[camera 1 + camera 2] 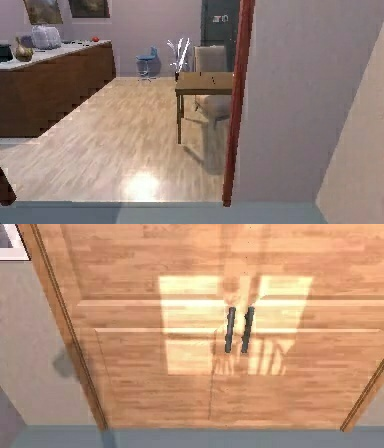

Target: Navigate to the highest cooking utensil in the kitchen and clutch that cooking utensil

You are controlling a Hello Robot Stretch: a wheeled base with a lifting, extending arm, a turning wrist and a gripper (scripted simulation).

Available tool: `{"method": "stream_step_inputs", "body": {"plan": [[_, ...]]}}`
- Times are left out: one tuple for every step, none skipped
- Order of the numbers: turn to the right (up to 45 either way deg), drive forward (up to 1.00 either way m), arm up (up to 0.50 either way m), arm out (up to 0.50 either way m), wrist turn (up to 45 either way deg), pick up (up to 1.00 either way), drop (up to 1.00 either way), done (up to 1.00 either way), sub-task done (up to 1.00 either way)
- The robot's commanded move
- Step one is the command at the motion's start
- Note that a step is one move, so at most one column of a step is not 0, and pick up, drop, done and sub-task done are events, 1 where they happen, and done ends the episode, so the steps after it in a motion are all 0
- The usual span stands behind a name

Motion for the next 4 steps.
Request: {"method": "stream_step_inputs", "body": {"plan": [[-12.0,0.0,0.0,0.0,0.0,0.0,0.0,0.0,0.0],[0.0,1.0,0.0,0.0,0.0,0.0,0.0,0.0,0.0],[3.0,0.0,0.0,0.0,0.0,0.0,0.0,0.0,0.0],[0.0,0.1,0.0,0.0,0.0,0.0,0.0,0.0,0.0]]}}
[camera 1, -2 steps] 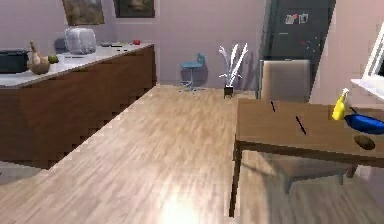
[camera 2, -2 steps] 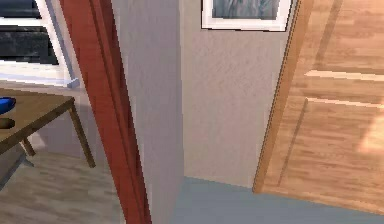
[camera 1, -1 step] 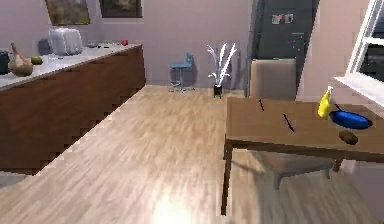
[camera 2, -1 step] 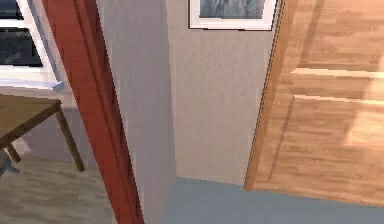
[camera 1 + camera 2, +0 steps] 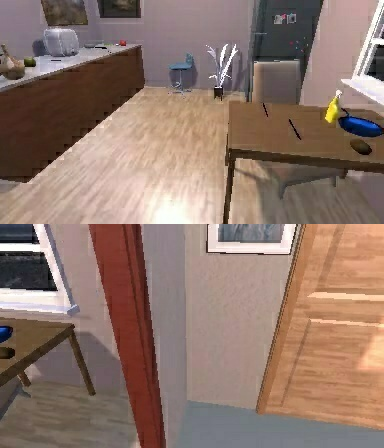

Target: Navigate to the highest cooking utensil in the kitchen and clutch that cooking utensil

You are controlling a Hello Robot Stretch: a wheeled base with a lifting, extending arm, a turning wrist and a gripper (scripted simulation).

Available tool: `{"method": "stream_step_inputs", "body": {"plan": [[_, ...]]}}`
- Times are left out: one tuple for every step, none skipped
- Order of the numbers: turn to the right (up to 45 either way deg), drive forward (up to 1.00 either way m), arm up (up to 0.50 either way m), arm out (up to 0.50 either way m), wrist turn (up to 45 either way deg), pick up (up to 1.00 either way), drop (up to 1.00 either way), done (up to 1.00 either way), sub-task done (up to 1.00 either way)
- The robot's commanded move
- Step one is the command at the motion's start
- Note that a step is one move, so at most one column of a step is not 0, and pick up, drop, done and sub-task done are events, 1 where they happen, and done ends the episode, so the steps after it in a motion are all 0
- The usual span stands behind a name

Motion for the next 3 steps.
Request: {"method": "stream_step_inputs", "body": {"plan": [[30.0,0.0,0.0,0.0,0.0,0.0,0.0,0.0,0.0],[0.0,0.6,0.0,0.0,0.0,0.0,0.0,0.0,0.0],[-45.0,0.0,0.0,0.0,0.0,0.0,0.0,0.0,0.0]]}}
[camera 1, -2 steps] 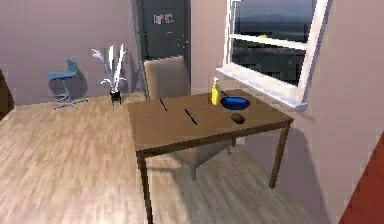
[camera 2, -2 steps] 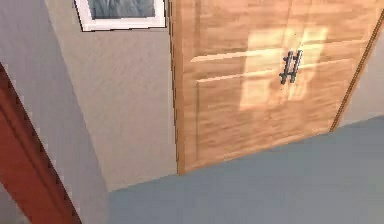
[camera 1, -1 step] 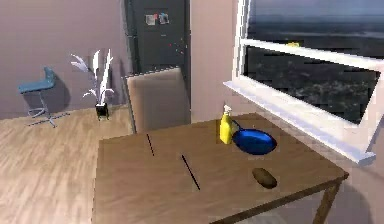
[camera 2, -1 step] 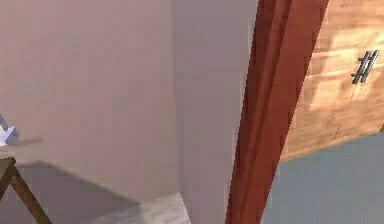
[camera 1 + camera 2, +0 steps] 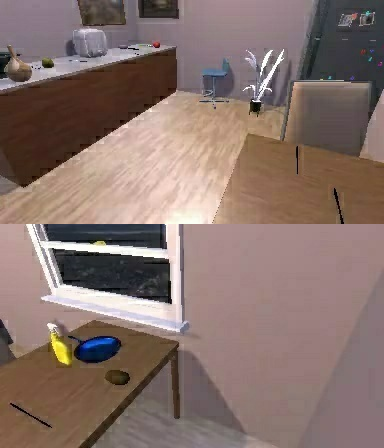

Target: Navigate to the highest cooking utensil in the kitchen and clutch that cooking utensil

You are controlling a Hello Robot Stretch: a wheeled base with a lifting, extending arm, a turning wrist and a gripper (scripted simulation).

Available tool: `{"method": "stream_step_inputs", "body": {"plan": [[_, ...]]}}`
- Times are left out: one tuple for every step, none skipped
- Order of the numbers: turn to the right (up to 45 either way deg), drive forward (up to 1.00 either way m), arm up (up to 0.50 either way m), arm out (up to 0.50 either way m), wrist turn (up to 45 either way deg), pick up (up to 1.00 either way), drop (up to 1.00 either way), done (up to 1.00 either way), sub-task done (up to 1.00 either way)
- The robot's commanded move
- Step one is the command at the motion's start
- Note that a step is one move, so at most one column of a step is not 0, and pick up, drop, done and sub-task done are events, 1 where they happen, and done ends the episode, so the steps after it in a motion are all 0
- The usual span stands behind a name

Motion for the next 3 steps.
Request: {"method": "stream_step_inputs", "body": {"plan": [[-45.0,0.0,0.0,0.0,0.0,0.0,0.0,0.0,0.0],[-33.0,0.0,0.0,0.0,0.0,0.0,0.0,0.0,0.0],[0.0,0.2,0.0,0.0,0.0,0.0,0.0,0.0,0.0]]}}
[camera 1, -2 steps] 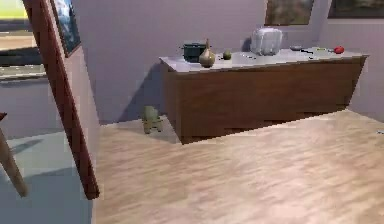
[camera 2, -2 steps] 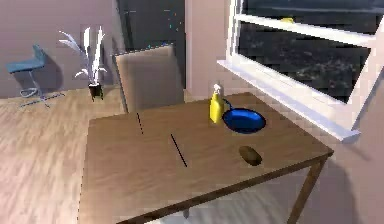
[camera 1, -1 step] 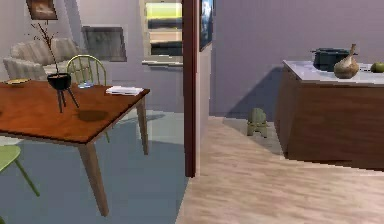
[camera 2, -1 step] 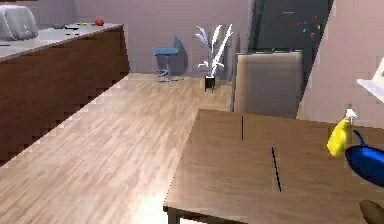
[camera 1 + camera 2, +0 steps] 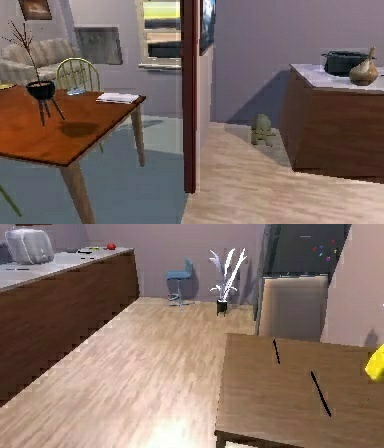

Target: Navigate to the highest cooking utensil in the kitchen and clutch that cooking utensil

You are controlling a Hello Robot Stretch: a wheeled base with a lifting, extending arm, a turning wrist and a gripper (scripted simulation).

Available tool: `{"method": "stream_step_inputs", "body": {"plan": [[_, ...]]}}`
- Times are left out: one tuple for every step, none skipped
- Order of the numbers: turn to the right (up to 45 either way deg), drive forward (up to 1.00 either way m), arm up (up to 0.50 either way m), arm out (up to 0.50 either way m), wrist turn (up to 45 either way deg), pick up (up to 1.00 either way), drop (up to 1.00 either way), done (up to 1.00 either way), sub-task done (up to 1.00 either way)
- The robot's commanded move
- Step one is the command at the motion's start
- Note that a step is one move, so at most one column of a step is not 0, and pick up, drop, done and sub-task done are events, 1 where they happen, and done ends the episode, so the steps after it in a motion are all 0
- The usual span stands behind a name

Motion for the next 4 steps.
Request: {"method": "stream_step_inputs", "body": {"plan": [[27.0,0.0,0.0,0.0,0.0,0.0,0.0,0.0,0.0],[0.0,0.7,0.0,0.0,0.0,0.0,0.0,0.0,0.0],[39.0,0.0,0.0,0.0,0.0,0.0,0.0,0.0,0.0],[0.0,0.9,0.0,0.0,0.0,0.0,0.0,0.0,0.0]]}}
